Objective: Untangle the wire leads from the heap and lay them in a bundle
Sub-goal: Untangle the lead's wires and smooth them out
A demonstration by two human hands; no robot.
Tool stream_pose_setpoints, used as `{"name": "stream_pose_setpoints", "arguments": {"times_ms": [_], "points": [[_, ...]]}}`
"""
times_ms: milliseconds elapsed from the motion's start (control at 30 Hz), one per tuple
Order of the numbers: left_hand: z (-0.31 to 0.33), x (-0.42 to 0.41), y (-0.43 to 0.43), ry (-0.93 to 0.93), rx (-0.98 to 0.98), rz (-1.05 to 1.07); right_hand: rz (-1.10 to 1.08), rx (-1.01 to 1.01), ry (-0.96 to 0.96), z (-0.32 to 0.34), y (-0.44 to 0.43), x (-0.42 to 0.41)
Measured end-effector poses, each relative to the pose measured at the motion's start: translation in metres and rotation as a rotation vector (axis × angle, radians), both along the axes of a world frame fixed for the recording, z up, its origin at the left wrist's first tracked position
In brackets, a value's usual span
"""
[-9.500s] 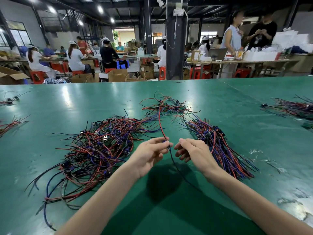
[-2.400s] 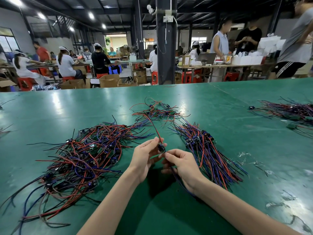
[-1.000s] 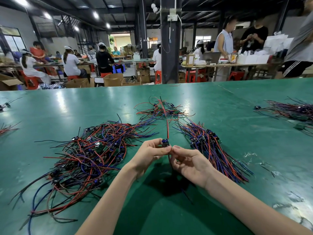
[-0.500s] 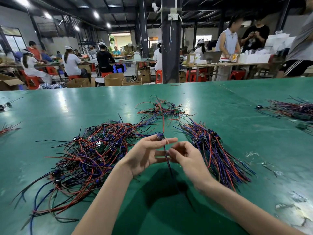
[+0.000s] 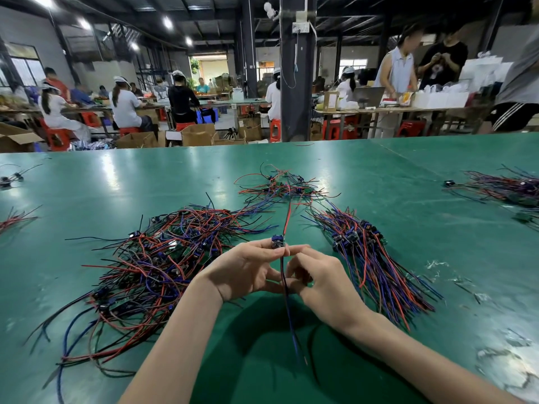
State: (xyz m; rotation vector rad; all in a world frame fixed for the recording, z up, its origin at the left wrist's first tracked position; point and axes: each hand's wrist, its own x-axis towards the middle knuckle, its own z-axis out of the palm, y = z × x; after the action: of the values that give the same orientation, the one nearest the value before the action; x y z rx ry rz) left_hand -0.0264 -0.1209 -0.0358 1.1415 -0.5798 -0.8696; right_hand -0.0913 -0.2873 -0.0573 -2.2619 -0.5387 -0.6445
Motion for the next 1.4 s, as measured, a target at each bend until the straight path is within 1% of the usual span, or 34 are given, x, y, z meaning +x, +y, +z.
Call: {"name": "stream_pose_setpoints", "arguments": {"times_ms": [100, 200, 267, 300, 333, 400, 467, 533, 633, 733, 867, 967, 1000, 1100, 1167, 1300, 1400], "points": [[-0.001, 0.001, 0.002, -0.013, -0.012, -0.036, 0.013, 0.040, 0.022, 0.002, 0.002, 0.000], [-0.003, 0.000, 0.001, 0.004, -0.017, -0.067, 0.106, 0.163, 0.164, 0.004, 0.003, -0.001], [-0.003, -0.001, 0.000, 0.014, -0.023, -0.083, 0.124, 0.222, 0.264, 0.007, 0.001, 0.000], [-0.003, -0.002, 0.000, 0.021, -0.033, -0.097, 0.121, 0.236, 0.281, 0.008, 0.000, 0.001], [-0.003, -0.002, -0.001, 0.032, -0.047, -0.116, 0.109, 0.234, 0.272, 0.008, -0.001, 0.001], [-0.004, -0.001, -0.003, 0.077, -0.056, -0.136, 0.060, 0.165, 0.201, 0.007, -0.001, 0.002], [-0.007, -0.001, -0.004, 0.109, -0.021, -0.128, 0.028, 0.078, 0.136, 0.005, 0.001, 0.002], [-0.007, -0.001, -0.004, 0.119, -0.015, -0.130, 0.020, 0.046, 0.109, 0.004, 0.000, 0.002], [-0.003, -0.003, -0.004, 0.085, 0.013, -0.079, 0.095, 0.073, 0.132, 0.004, 0.000, 0.001], [-0.003, -0.004, -0.005, 0.134, 0.020, -0.080, 0.136, 0.086, 0.157, 0.003, 0.001, 0.001], [-0.003, -0.004, -0.004, 0.140, 0.010, -0.101, 0.047, 0.036, 0.122, 0.000, 0.000, 0.002], [0.001, -0.004, -0.002, 0.026, 0.031, -0.092, -0.042, -0.066, 0.076, -0.001, -0.001, 0.002], [0.001, -0.004, -0.001, 0.010, 0.034, -0.088, -0.040, -0.060, 0.081, -0.002, -0.002, 0.002], [0.000, -0.002, 0.000, 0.062, 0.055, -0.072, 0.084, 0.006, 0.110, 0.000, 0.002, 0.002], [0.000, -0.003, -0.001, 0.084, 0.071, -0.058, 0.126, 0.017, 0.129, -0.001, 0.002, 0.002], [0.001, -0.004, 0.000, 0.087, 0.066, -0.065, 0.027, 0.022, 0.140, -0.001, -0.001, 0.004], [0.004, -0.005, 0.001, 0.053, 0.058, -0.093, -0.018, -0.002, 0.188, 0.000, -0.005, 0.005]]}}
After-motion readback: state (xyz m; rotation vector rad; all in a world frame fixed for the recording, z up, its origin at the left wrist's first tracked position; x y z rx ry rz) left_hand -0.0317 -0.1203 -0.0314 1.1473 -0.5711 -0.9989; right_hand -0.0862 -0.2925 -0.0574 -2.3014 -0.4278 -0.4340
